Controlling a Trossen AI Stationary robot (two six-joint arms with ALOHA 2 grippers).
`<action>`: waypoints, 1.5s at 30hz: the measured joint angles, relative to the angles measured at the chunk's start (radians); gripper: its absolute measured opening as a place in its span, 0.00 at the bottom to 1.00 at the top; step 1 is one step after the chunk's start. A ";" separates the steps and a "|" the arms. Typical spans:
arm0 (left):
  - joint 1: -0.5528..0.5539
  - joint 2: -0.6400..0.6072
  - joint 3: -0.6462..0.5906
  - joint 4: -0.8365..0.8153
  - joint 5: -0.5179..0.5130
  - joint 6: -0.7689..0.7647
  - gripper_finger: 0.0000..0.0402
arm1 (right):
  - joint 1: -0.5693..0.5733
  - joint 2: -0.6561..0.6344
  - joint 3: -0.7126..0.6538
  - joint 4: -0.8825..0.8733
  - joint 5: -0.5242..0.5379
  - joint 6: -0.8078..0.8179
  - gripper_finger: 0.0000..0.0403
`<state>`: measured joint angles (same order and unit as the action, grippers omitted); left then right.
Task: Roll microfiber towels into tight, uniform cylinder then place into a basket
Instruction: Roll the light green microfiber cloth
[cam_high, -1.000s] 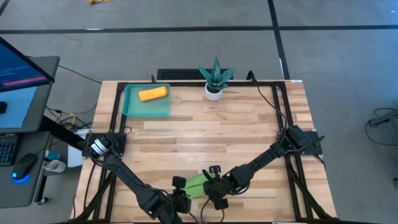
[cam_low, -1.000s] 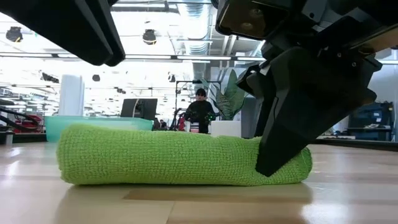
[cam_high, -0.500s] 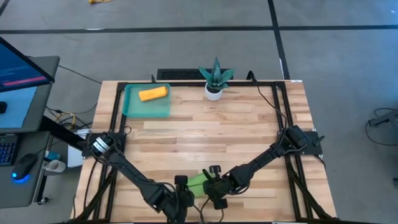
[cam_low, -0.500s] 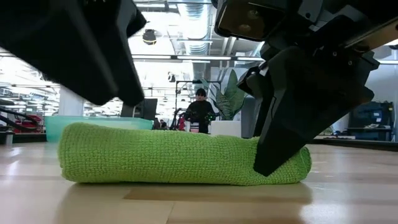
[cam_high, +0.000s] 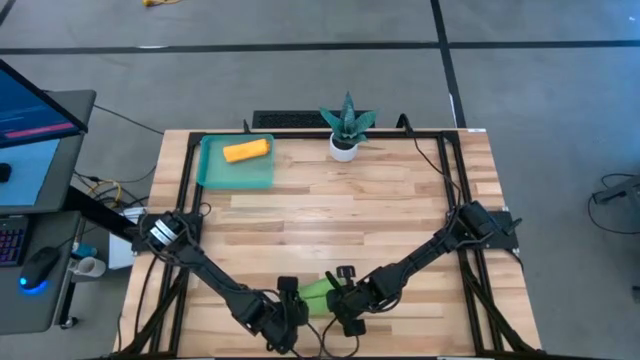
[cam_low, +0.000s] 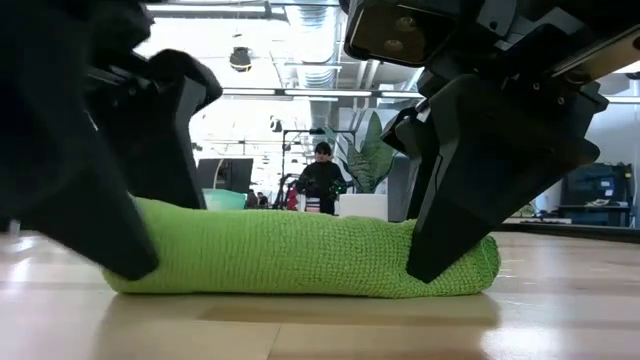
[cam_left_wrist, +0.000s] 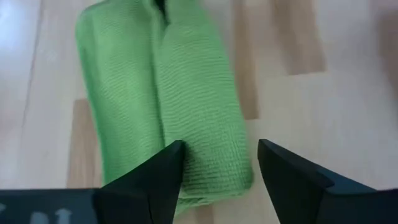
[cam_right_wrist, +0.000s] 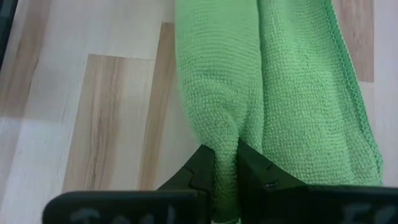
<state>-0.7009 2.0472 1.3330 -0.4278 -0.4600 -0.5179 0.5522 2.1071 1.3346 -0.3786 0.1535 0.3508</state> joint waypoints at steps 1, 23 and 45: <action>0.004 0.000 -0.004 -0.004 -0.003 -0.016 0.49 | 0.000 0.000 0.000 0.000 0.000 0.000 0.14; 0.092 0.000 -0.046 0.154 0.498 -0.208 0.12 | -0.065 0.009 0.000 0.061 -0.699 0.074 0.14; 0.129 -0.002 -0.050 0.149 0.646 -0.396 0.09 | -0.230 0.012 -0.004 0.070 -0.909 0.423 0.14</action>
<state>-0.5720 2.0457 1.2831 -0.2792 0.1856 -0.9142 0.3219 2.1193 1.3309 -0.3084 -0.7553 0.7733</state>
